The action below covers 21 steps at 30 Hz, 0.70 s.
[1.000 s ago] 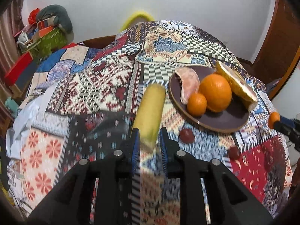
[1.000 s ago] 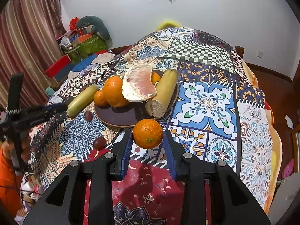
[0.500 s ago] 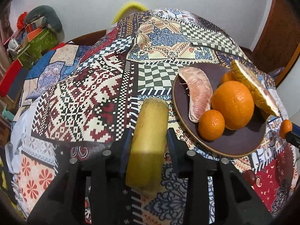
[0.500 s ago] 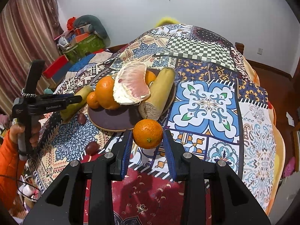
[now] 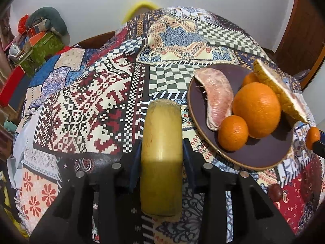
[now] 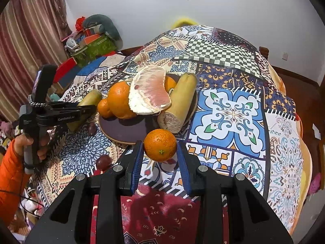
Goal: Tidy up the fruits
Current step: 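Carry the corn cob toward the plate with the left tool while the right tool places the mandarin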
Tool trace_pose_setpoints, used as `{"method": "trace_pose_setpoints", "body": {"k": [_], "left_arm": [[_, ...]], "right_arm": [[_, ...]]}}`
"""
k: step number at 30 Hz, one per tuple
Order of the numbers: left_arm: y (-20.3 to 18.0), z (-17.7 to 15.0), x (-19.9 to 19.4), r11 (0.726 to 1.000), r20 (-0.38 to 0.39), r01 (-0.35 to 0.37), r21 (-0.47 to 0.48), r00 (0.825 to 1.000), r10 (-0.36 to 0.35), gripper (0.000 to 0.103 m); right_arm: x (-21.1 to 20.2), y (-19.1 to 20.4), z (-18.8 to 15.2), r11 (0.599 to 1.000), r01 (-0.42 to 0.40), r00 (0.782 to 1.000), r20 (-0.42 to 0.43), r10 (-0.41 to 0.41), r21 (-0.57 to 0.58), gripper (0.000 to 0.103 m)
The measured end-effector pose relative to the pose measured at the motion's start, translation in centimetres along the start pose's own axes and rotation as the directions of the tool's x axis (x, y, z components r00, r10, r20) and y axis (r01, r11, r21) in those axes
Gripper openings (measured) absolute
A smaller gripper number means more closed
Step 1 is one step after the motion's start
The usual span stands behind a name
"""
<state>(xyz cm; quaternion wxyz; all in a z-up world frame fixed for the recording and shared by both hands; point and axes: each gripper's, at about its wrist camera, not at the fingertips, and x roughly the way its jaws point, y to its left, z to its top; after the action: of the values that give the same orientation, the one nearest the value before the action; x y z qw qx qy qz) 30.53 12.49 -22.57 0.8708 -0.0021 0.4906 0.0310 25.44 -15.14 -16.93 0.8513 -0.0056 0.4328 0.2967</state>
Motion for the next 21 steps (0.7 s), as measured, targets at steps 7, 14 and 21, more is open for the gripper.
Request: {"method": "trace_pose_setpoints", "body": {"k": [7, 14, 21], "left_arm": [[-0.7, 0.0, -3.1, 1.0, 0.062, 0.023, 0.011, 0.998, -0.023, 0.038], [-2.1, 1.0, -5.5, 0.997, 0.118, 0.063, 0.042, 0.991, -0.067, 0.037], [-3.2, 2.1, -6.6, 0.994, 0.153, 0.082, 0.069, 0.984, -0.092, 0.037]], "right_arm": [[0.2, 0.8, 0.5, 1.0, -0.013, 1.0, 0.005, 0.013, -0.018, 0.031], [1.0, 1.6, 0.9, 0.999, -0.027, 1.0, -0.002, 0.027, -0.038, 0.031], [1.9, 2.6, 1.4, 0.997, -0.045, 0.999, -0.006, 0.045, -0.063, 0.031]]}}
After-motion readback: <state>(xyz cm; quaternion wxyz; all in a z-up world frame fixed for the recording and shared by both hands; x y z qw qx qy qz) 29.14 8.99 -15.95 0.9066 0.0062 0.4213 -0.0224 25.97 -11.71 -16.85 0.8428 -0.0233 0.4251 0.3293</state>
